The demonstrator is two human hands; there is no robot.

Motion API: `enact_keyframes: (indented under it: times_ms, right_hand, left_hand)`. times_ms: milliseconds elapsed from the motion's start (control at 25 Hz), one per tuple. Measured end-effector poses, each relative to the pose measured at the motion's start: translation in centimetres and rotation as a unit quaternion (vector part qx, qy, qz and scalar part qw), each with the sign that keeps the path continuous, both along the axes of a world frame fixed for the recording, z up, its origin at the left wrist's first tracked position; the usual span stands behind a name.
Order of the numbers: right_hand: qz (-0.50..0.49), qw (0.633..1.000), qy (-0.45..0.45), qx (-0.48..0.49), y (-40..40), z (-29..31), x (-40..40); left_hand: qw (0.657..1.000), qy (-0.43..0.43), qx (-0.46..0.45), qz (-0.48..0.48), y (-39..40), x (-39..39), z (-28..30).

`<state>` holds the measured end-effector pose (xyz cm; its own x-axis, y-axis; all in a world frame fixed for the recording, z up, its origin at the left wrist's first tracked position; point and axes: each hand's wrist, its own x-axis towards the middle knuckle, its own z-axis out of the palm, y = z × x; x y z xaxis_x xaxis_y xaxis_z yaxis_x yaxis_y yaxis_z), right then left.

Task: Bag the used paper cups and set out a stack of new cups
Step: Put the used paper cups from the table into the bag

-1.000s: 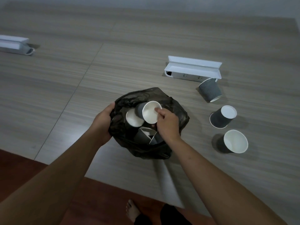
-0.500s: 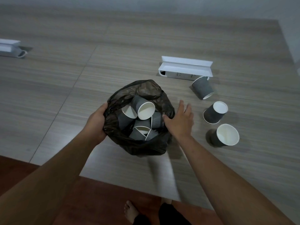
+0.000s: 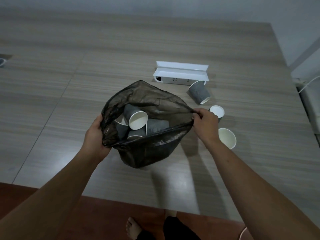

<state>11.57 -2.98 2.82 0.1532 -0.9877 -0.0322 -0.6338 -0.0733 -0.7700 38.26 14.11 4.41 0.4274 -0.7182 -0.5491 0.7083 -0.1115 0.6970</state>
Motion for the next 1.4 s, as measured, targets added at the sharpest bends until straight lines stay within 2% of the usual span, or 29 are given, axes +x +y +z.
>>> enact_keyframes:
  times_ms: [120,200,280,360,480,560,640,720,760,840,920,1000,1080,1120,1200,1280,1320,1400]
  right_hand:
    - [0.052,0.988,0.137,-0.039,-0.8,-0.4,-4.1]
    - [0.032,0.958,0.282,0.027,-1.0,-1.3,-7.4]
    - [0.038,0.935,0.332,0.118,-0.3,-2.2,-9.8]
    - [0.045,0.944,0.289,0.149,0.4,-3.4,-10.7]
    - [-0.019,0.970,0.221,0.103,0.9,-2.6,-10.0]
    - [-0.069,0.983,0.163,0.044,0.9,0.4,-9.1]
    - [-0.068,0.996,0.055,0.000,1.0,5.4,-7.0]
    - [-0.019,0.999,-0.044,-0.009,1.3,9.3,-3.8]
    - [0.023,0.998,-0.056,-0.009,1.5,10.2,-1.7]
    - [0.130,0.991,-0.007,-0.005,2.2,10.2,2.4]
    - [0.256,0.962,0.091,-0.017,2.7,8.4,5.8]
    - [0.367,0.896,0.242,-0.072,3.3,6.0,7.8]
    - [0.424,0.831,0.342,-0.112,3.9,3.8,8.7]
    - [0.436,0.821,0.353,-0.105,4.0,3.0,8.8]
    - [0.446,0.834,0.318,-0.066,3.8,2.2,8.2]
    - [0.407,0.878,0.245,-0.058,3.0,2.3,6.5]
    - [0.343,0.913,0.207,-0.071,2.5,2.1,5.3]
    - [0.148,0.971,0.171,-0.083,1.3,1.8,3.1]
  left_hand:
    - [1.000,0.005,0.009,-0.018,-1.1,-1.6,0.0]
    - [0.999,0.008,0.013,-0.030,-1.7,-2.4,0.2]
    - [0.999,0.007,0.011,-0.040,-1.9,-2.6,0.4]
    - [0.999,0.004,0.008,-0.041,-1.9,-2.2,0.6]
    - [0.999,-0.007,0.011,-0.042,-1.4,-1.5,0.8]
    - [0.999,-0.015,0.021,-0.047,-1.1,-1.5,0.8]
    - [0.998,-0.018,0.025,-0.054,-0.6,-1.8,0.8]
    - [0.998,-0.023,0.024,-0.052,-0.4,-2.0,0.8]
    - [0.998,-0.027,0.023,-0.048,-0.3,-2.1,0.9]
    - [0.998,-0.036,0.022,-0.040,-0.2,-2.0,0.9]
    - [0.998,-0.038,0.019,-0.035,-0.1,-1.9,0.8]
    - [0.999,-0.036,0.019,-0.033,0.1,-2.1,1.0]
    - [0.999,-0.039,0.021,-0.027,0.3,-2.2,1.0]
    - [0.999,-0.043,0.023,-0.023,0.5,-2.2,0.9]
    - [0.998,-0.044,0.027,-0.019,0.8,-1.8,0.5]
    - [0.999,-0.044,0.026,-0.018,1.0,-1.4,0.3]
    - [0.998,-0.047,0.027,-0.019,1.1,-1.4,0.3]
    - [0.998,-0.047,0.027,-0.021,1.2,-1.5,0.3]
